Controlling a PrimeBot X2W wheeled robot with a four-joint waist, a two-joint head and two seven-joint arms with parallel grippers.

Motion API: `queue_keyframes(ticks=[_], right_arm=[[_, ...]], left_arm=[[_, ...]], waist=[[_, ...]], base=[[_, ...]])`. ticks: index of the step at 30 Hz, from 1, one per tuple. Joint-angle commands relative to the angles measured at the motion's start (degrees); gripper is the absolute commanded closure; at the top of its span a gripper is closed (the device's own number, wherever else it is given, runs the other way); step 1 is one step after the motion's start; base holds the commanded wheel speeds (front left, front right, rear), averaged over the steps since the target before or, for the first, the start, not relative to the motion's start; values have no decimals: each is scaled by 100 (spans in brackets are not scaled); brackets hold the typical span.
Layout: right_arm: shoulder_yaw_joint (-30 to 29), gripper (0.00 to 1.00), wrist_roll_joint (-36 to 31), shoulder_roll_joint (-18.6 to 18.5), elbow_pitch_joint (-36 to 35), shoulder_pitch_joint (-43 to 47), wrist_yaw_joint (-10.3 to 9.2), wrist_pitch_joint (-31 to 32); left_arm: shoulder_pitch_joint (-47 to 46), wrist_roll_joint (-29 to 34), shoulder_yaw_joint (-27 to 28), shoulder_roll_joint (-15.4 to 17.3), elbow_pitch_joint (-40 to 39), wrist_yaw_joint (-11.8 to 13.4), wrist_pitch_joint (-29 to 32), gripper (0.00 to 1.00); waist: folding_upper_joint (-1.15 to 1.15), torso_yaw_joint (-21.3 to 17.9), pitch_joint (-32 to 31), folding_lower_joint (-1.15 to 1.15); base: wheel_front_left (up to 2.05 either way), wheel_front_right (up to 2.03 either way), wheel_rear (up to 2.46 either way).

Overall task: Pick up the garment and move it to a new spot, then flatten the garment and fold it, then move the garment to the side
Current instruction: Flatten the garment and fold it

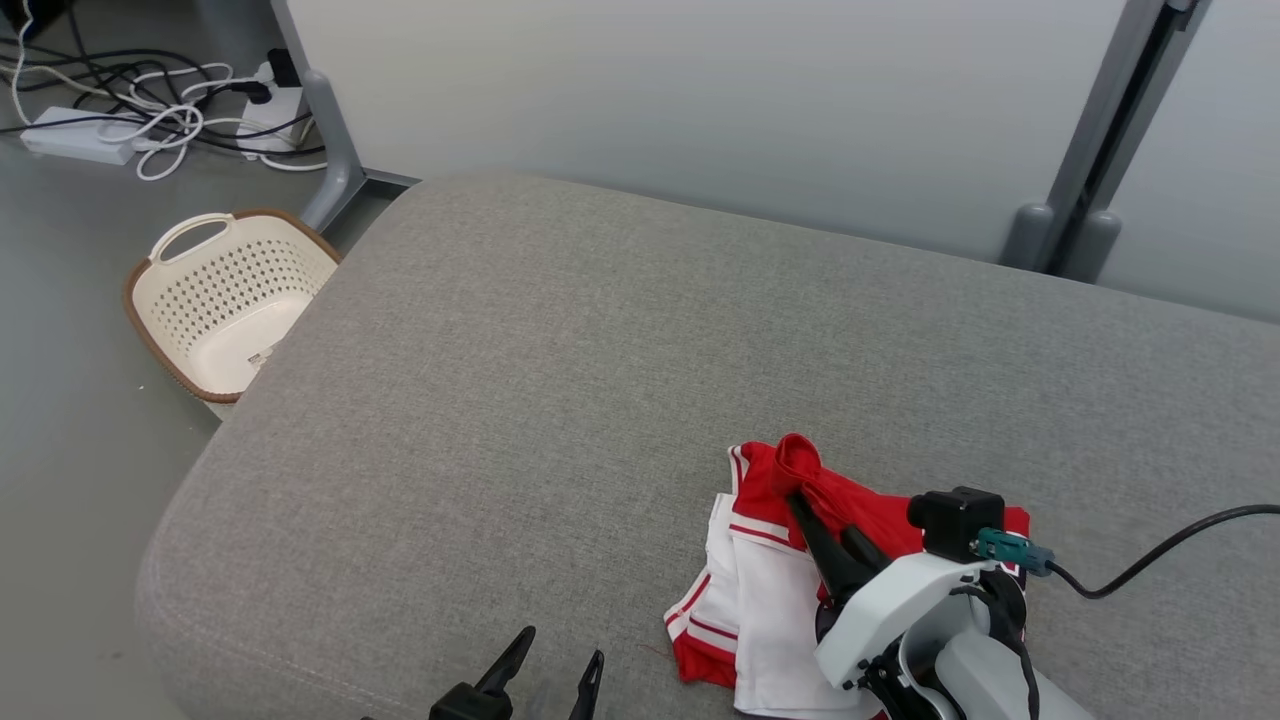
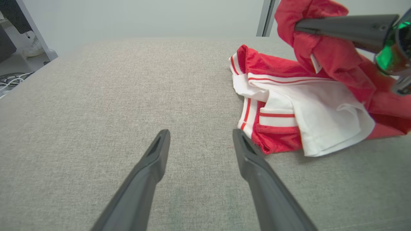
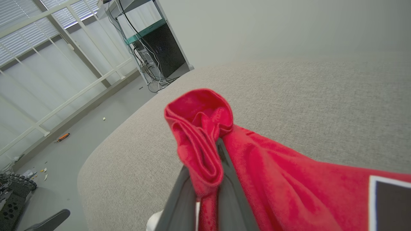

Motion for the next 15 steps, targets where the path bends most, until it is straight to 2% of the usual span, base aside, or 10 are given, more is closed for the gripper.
queue_keyframes(ticks=[1,2,3,8,15], right_arm=[[11,100,56,-29,14,-57,0,-31],[26,54,83,-28,24,-82,0,-31],[4,0,142,-28,7,-108,0,-31],[-280,0,-16,-34,-152,-168,0,-27],[-1397,0,-809,-33,-417,155,0,-27]], left_arm=[[-100,-38,-8,23,2,32,-23,0],[-103,-42,-18,23,-1,40,-23,0],[-106,-44,-29,23,-1,49,-23,0],[-104,-84,20,22,-3,134,-23,0],[-175,-50,225,22,-46,232,-24,0]], waist=[[0,91,34,0],[0,108,39,0],[0,120,46,0],[0,23,68,0],[0,-394,38,0]], base=[[0,0,0],[0,0,0],[0,0,0],[0,0,0],[0,0,0]])
